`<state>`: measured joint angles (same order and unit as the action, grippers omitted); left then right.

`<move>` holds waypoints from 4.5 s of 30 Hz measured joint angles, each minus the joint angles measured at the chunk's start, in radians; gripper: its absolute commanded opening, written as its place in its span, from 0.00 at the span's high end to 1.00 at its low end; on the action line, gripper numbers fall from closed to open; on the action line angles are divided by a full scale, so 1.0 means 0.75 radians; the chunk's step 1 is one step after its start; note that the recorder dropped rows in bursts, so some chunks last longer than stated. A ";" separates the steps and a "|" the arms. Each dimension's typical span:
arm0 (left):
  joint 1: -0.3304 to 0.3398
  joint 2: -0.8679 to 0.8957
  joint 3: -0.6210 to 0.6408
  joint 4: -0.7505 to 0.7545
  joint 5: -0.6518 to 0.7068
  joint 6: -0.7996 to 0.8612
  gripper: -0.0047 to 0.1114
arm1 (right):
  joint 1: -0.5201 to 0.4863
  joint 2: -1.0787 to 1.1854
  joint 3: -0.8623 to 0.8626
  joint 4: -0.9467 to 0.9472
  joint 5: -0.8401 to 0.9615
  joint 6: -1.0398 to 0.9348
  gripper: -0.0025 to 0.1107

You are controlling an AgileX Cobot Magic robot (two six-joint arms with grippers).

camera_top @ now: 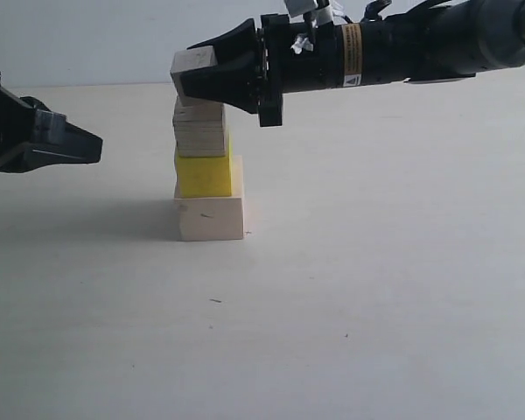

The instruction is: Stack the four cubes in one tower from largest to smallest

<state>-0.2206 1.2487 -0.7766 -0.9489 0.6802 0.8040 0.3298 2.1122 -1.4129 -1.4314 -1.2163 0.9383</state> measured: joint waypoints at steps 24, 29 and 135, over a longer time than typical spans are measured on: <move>0.000 0.000 0.000 0.000 -0.002 0.000 0.96 | 0.020 0.000 0.000 -0.016 0.000 -0.011 0.98; 0.000 0.000 0.000 0.000 -0.002 0.000 0.96 | 0.020 0.000 0.000 -0.016 0.000 -0.016 0.98; 0.000 -0.269 -0.338 0.100 -0.450 0.039 0.96 | -0.377 -1.293 0.286 -0.419 1.048 1.222 0.98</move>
<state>-0.2206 1.0467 -1.0301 -0.8736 0.3430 0.8331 0.0468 1.1424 -1.1983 -1.7457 -0.4300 1.8545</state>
